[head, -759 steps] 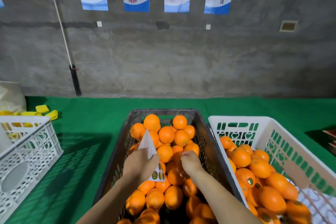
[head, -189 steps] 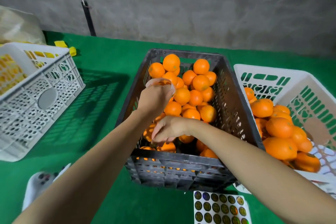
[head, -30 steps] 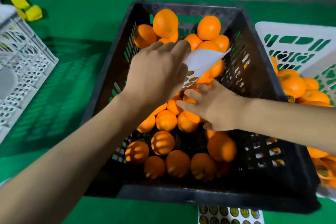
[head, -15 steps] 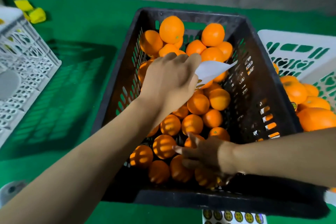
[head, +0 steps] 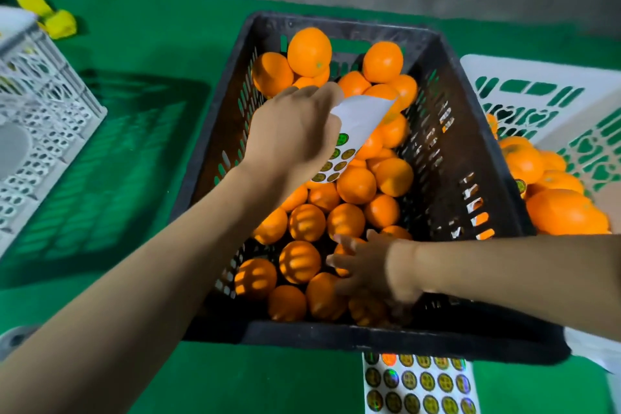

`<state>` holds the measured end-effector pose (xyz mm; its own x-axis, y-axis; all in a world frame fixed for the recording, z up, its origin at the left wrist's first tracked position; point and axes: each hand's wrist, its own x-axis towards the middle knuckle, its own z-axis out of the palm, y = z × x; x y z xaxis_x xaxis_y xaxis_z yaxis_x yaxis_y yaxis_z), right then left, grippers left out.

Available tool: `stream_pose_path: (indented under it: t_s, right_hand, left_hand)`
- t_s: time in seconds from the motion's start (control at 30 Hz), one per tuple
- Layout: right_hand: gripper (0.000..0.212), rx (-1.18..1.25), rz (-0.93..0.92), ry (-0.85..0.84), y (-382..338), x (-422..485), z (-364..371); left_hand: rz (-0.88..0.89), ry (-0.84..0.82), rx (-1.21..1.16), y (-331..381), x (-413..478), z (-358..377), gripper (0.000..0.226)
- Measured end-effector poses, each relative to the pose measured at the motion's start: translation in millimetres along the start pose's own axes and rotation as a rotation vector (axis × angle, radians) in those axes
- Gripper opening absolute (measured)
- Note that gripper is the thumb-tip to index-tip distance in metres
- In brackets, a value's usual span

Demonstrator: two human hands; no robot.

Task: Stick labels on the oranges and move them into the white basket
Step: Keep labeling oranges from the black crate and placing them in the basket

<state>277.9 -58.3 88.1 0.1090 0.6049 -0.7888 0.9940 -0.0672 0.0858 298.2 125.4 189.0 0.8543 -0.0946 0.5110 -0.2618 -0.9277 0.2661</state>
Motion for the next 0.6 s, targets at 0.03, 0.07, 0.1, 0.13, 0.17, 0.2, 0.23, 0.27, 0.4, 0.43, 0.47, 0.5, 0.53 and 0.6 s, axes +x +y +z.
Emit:
stream_pose_path:
  t_s: [0.03,0.07,0.1,0.13,0.17,0.2,0.23,0.27,0.4,0.43,0.47,0.5,0.53,0.6]
  right_hand:
    - [0.094,0.027,0.013,-0.040,2,-2,-2]
    - [0.095,0.044,0.019,-0.052,5,-3,-4]
    - [0.094,0.065,0.022,-0.056,6,-3,-3]
    - [0.091,0.086,0.020,-0.063,6,-4,-4]
    - [0.089,0.098,0.021,-0.066,6,-3,-3]
    - [0.086,0.113,0.028,-0.073,5,-3,-2]
    - [0.084,0.129,0.034,-0.075,6,-2,-1]
    - [0.082,0.145,0.041,-0.083,5,-2,-1]
    - [0.085,0.164,0.061,-0.085,3,-1,-1]
    - [0.087,0.168,0.066,-0.081,2,-2,-2]
    - [0.089,0.181,0.070,-0.074,1,-3,-3]
    - [0.091,0.211,0.086,-0.066,-1,-4,-3]
    - [0.092,0.231,0.102,-0.067,-1,-5,-3]
    - [0.093,0.214,0.121,-0.093,-1,-6,-5]
  left_hand:
    - [-0.012,-0.001,-0.005,0,0,0,0.026]
    - [-0.023,0.002,-0.007,-1,0,0,0.026]
    - [-0.033,0.008,-0.009,-1,0,0,0.026]
    - [-0.036,0.018,-0.013,-2,0,0,0.026]
    - [-0.037,0.029,-0.018,-2,0,0,0.025]
    - [-0.041,0.042,-0.019,-3,0,1,0.025]
    - [-0.053,0.051,-0.021,-4,1,1,0.025]
    - [-0.075,0.061,-0.025,-5,1,1,0.024]
    - [-0.138,0.105,-0.048,-8,3,1,0.019]
    - [-0.134,0.118,-0.055,-8,3,0,0.019]
    - [-0.126,0.133,-0.065,-8,3,-1,0.019]
    - [-0.121,0.149,-0.080,-9,4,-2,0.019]
    - [-0.119,0.167,-0.096,-10,6,-3,0.020]
    - [-0.134,0.186,-0.105,-12,8,-5,0.023]
